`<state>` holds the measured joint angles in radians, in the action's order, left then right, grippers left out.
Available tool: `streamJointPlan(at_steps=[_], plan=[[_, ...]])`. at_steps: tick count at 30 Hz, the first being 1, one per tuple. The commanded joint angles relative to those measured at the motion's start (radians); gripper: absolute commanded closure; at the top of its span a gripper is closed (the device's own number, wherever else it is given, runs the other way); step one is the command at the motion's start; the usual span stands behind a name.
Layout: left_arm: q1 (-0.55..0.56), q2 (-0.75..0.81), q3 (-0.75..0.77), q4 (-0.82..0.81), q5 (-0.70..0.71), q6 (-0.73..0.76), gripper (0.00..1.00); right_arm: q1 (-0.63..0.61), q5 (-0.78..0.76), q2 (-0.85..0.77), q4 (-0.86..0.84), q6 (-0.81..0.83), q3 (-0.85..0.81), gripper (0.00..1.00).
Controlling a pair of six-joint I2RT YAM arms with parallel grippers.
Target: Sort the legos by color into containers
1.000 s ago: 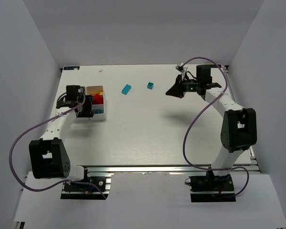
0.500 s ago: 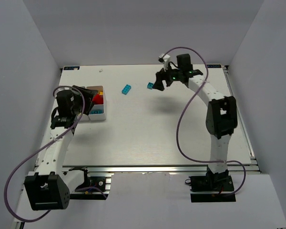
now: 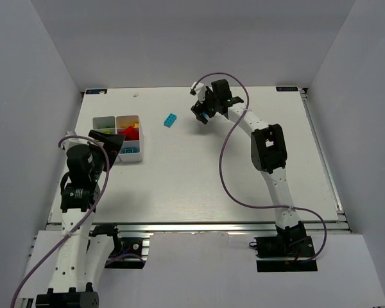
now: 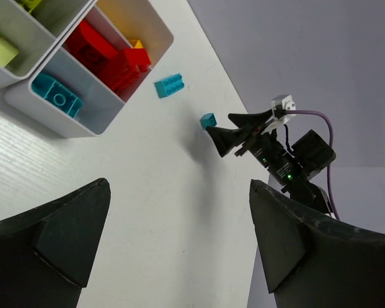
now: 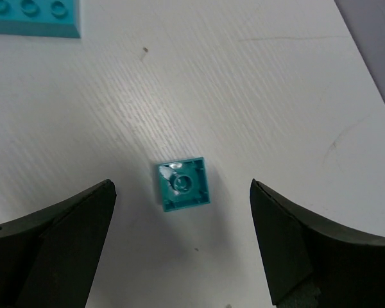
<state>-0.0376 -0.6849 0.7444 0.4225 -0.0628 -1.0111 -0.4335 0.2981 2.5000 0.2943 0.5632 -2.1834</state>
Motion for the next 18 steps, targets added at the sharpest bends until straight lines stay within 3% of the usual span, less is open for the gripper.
streamJointPlan(at_steps=[1, 18], plan=[[-0.002, 0.034, -0.033, 0.067, 0.038, -0.021, 0.02, 0.010, -0.062, -0.001, -0.081, 0.075, -0.035, 0.11], [-0.001, 0.053, 0.001, 0.136, 0.047, -0.009, 0.02, 0.018, 0.055, 0.074, -0.063, 0.047, -0.035, 0.28]])
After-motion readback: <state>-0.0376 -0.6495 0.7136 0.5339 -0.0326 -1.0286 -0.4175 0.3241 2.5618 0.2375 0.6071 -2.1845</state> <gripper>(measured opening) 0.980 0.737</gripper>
